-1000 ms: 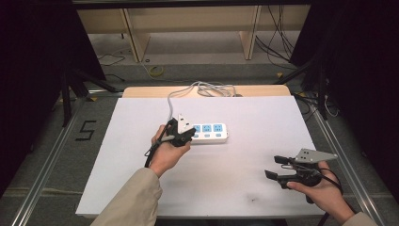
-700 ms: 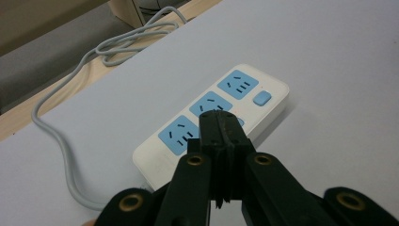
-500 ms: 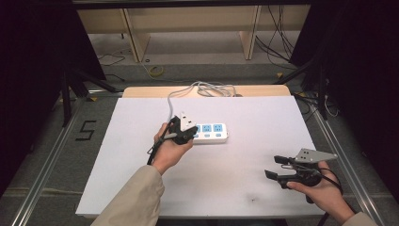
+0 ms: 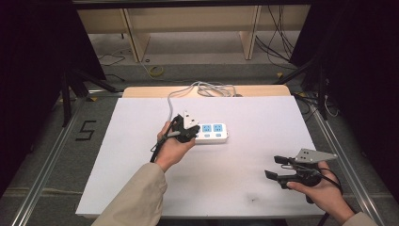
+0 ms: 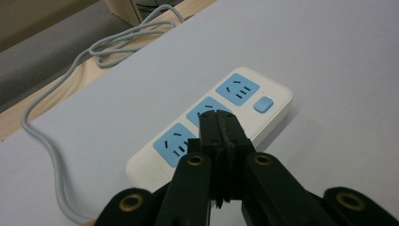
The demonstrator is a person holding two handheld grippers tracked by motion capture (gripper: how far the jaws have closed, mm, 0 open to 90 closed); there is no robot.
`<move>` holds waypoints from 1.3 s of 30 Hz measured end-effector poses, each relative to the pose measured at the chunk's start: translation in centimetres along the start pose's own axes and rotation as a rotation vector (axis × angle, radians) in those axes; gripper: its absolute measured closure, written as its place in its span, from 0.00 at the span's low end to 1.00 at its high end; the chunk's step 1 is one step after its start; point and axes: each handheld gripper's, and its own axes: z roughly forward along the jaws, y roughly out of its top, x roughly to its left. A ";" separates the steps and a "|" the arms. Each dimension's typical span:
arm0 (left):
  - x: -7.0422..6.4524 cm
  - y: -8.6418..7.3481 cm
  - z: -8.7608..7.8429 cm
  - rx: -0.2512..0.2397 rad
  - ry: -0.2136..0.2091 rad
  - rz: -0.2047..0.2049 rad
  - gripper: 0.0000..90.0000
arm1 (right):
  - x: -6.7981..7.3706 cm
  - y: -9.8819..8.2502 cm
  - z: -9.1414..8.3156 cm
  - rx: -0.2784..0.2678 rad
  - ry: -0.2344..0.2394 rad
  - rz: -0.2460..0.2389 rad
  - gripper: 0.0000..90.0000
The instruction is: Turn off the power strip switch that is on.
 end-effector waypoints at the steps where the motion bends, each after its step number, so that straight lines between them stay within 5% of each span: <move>1: 0.1 0.0 0.0 0.001 0.000 0.002 1.00 | 0.0 0.0 0.0 0.000 0.000 0.000 0.32; 39: -0.6 0.9 3.1 0.043 -0.028 0.012 1.00 | 0.0 0.0 0.0 -0.001 0.000 0.000 0.32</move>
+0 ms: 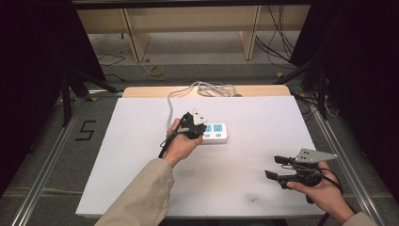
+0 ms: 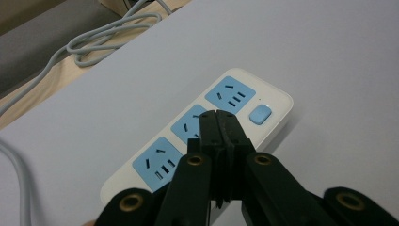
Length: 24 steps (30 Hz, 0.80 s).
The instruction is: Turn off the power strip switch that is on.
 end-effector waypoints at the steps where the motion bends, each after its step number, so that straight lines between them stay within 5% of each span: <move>1: 0.0 0.0 0.1 -0.002 0.000 -0.002 1.00 | 0.0 0.0 0.0 -0.001 0.000 0.000 0.32; 24: -0.4 0.8 2.1 0.060 -0.012 0.013 1.00 | 0.0 0.0 0.1 -0.002 0.002 0.000 0.32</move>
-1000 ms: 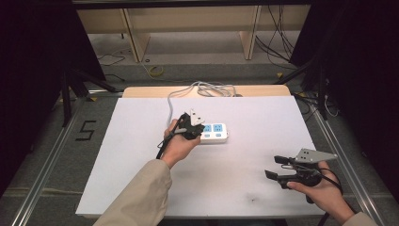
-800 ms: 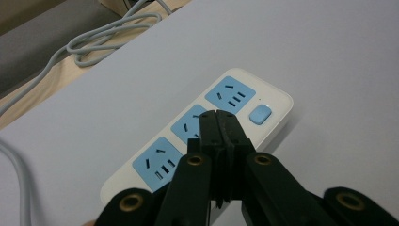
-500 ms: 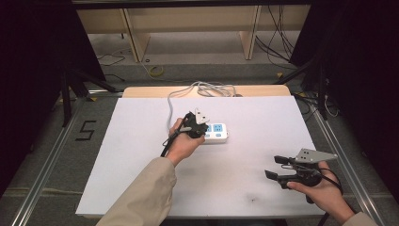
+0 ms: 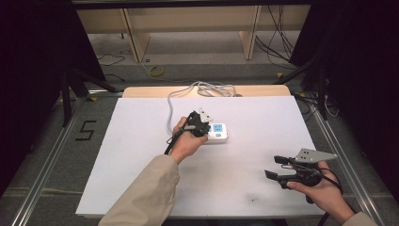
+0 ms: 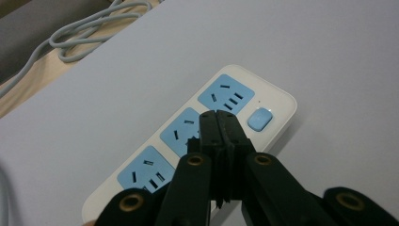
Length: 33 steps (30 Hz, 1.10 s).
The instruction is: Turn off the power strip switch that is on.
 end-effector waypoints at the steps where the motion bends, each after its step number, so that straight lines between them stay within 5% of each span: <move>1: 0.0 0.0 0.1 0.007 -0.001 0.004 1.00 | 0.0 0.0 0.0 0.001 0.001 0.001 0.32; 12: 0.1 -0.2 1.6 0.068 -0.009 0.006 1.00 | 0.0 0.0 0.0 -0.001 0.003 0.000 0.32; 33: 0.0 -0.5 2.5 0.099 -0.021 -0.013 1.00 | 0.0 0.0 0.0 -0.001 0.001 -0.002 0.32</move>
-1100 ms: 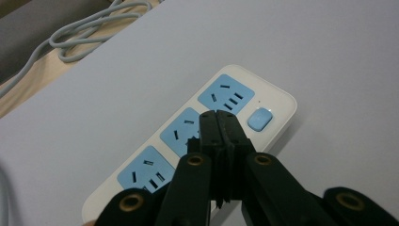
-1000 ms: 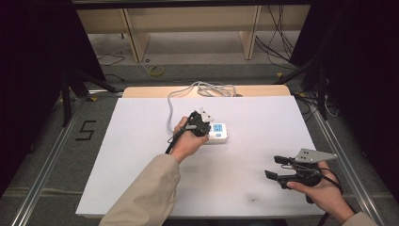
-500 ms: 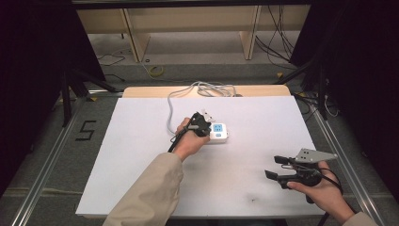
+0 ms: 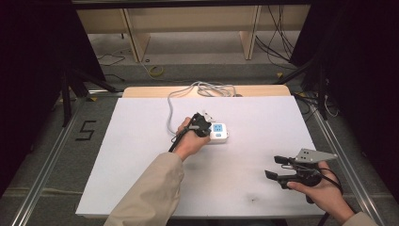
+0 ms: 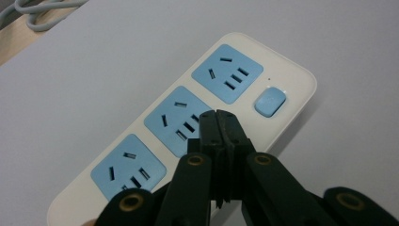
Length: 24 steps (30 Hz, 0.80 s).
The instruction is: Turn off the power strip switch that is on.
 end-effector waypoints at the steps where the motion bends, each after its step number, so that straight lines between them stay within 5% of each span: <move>1: 0.0 0.0 0.0 0.001 -0.001 -0.001 1.00 | 0.0 0.0 0.0 0.000 0.000 0.000 0.32; 8: -0.2 0.1 -0.1 0.013 -0.018 -0.014 1.00 | 0.0 0.0 0.0 0.002 0.001 0.001 0.32; 11: -0.6 0.3 0.0 0.026 0.016 0.035 1.00 | 0.0 0.0 0.0 0.002 0.002 0.001 0.32; 24: -0.3 0.4 0.0 0.034 0.007 -0.005 1.00 | 0.1 0.0 0.0 0.000 0.003 -0.001 0.32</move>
